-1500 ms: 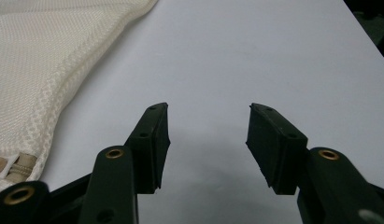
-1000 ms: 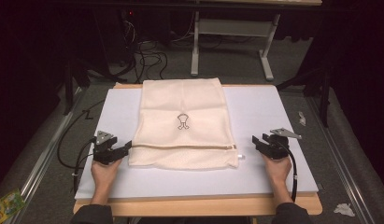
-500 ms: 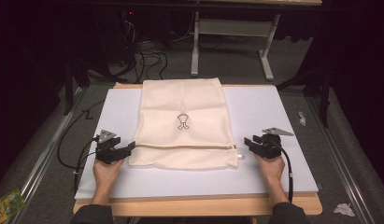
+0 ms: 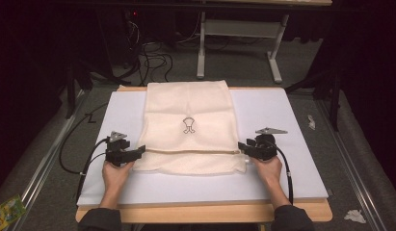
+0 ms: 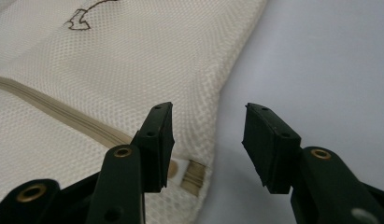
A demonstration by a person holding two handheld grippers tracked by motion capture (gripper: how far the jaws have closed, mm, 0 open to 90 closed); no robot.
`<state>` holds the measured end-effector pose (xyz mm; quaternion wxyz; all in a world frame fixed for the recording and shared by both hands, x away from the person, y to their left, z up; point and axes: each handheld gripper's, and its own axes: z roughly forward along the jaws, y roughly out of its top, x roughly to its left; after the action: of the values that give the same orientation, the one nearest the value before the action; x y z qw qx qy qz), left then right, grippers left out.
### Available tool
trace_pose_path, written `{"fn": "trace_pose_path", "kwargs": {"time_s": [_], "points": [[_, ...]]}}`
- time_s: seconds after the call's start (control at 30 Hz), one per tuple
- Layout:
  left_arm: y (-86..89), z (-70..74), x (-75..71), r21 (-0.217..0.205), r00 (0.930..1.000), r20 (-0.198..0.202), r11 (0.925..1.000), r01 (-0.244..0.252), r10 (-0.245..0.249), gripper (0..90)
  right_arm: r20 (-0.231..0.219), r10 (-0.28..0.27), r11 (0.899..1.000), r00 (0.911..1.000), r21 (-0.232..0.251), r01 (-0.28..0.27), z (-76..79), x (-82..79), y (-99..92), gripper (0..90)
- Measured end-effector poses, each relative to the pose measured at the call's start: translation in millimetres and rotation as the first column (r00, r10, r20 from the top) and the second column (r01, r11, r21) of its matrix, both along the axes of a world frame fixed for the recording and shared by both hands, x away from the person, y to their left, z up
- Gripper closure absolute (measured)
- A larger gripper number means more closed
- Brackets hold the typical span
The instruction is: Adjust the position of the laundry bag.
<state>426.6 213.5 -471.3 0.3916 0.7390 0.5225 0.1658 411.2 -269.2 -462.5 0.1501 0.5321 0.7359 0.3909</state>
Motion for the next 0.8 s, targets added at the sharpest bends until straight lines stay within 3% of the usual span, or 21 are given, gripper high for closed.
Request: {"fn": "trace_pose_path", "kwargs": {"time_s": [0.43, 0.67, 0.8], "points": [[-15.6, -3.3, 13.5, 0.047, 0.9983, -0.058, 0.9989, 0.009, -0.006, 28.9, -0.096, -0.006, 1.0, 0.9954, -0.017, 0.004, -5.3, 20.9, 14.4, 53.1], [-18.7, -6.1, 14.4, 0.063, 0.9975, -0.069, 0.9978, 0.02, -0.016, 33.8, -0.12, -0.004, 1.0, 0.9927, -0.021, 0.002, -8.0, 23.0, 16.5, 61.3], [-21.8, -5.5, 13.5, 0.085, 0.9976, -0.064, 0.9958, 0.034, -0.029, 43.1, -0.128, 0.01, 0.999, 0.9917, -0.042, -0.016, -7.3, 23.9, 20.2, 71.0]]}}
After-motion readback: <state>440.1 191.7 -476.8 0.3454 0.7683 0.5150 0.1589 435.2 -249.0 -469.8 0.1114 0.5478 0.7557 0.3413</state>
